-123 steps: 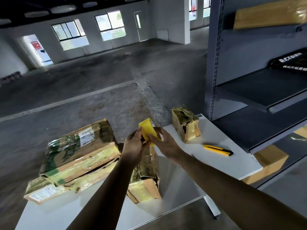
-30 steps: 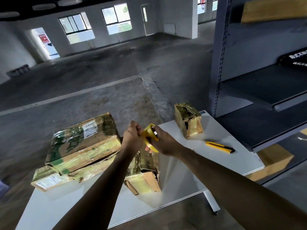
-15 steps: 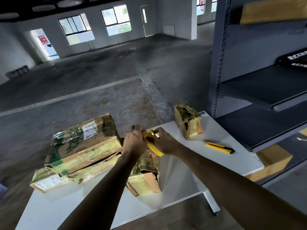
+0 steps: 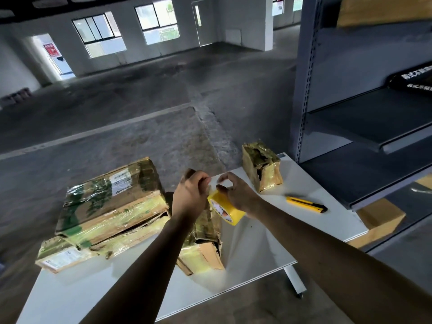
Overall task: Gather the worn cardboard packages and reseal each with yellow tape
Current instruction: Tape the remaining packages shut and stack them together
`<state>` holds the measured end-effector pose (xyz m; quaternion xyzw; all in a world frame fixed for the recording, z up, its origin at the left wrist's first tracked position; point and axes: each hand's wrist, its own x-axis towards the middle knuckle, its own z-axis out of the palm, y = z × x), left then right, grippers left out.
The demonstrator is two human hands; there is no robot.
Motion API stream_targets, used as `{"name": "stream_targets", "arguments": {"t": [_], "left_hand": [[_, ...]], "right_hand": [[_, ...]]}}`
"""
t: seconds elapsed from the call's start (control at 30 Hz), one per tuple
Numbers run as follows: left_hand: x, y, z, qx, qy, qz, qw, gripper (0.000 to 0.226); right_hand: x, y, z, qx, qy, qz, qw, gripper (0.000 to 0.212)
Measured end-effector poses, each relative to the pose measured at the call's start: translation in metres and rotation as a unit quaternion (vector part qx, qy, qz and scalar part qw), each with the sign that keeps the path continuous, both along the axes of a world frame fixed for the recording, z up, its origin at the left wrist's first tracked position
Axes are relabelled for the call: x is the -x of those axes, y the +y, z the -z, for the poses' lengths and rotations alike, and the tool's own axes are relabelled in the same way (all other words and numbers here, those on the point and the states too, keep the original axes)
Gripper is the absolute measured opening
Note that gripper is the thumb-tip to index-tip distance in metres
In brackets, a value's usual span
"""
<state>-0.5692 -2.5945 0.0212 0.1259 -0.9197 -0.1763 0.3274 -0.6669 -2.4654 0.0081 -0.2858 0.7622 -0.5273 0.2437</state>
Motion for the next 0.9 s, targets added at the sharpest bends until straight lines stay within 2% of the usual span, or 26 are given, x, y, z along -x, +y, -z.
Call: {"name": "stream_targets", "arguments": {"t": [0.13,0.2,0.3,0.33,0.43,0.5,0.53,0.6,0.67,0.73,0.8,0.9], "left_hand": [[0.002,-0.001,0.007,-0.003,-0.009,-0.018,1.0,0.02],[0.003,0.004,0.007,-0.037,-0.021,-0.038,0.998,0.023],[0.007,-0.003,-0.001,-0.237,-0.028,-0.11,0.965,0.06],[0.009,-0.009,-0.001,-0.244,-0.054,-0.132,0.959,0.06],[0.01,-0.02,0.021,-0.158,-0.221,-0.131,0.953,0.05],[0.009,-0.02,0.046,-0.165,-0.331,-0.122,0.921,0.065],[0.01,-0.021,0.059,-0.182,-0.363,-0.129,0.905,0.084],[0.011,-0.024,0.077,-0.211,-0.402,-0.148,0.878,0.12],[0.012,-0.027,0.091,-0.221,-0.446,-0.165,0.852,0.131],[0.012,-0.032,0.104,-0.236,-0.464,-0.182,0.834,0.135],[0.014,-0.042,0.121,-0.245,-0.467,-0.203,0.825,0.134],[0.008,-0.037,0.114,-0.223,-0.446,-0.21,0.841,0.116]], "right_hand": [[0.005,0.001,0.004,0.007,-0.011,0.007,1.0,0.019],[0.007,0.003,0.012,-0.004,0.006,0.031,0.999,0.017],[0.011,0.016,0.032,-0.018,-0.031,0.087,0.996,0.009],[0.012,0.022,0.039,-0.029,-0.039,0.095,0.994,0.007],[0.016,0.03,0.054,-0.036,-0.053,0.091,0.994,0.004],[0.017,0.029,0.054,-0.022,-0.078,0.095,0.992,0.004],[0.019,0.028,0.053,-0.026,-0.066,0.1,0.992,0.005],[0.022,0.029,0.054,-0.036,-0.061,0.099,0.993,0.012],[0.025,0.031,0.058,-0.029,-0.093,0.094,0.991,0.016],[0.027,0.033,0.064,-0.02,-0.131,0.097,0.986,0.015],[0.028,0.035,0.07,-0.024,-0.132,0.103,0.986,0.011],[0.03,0.038,0.073,-0.02,-0.141,0.11,0.984,0.009]]}}
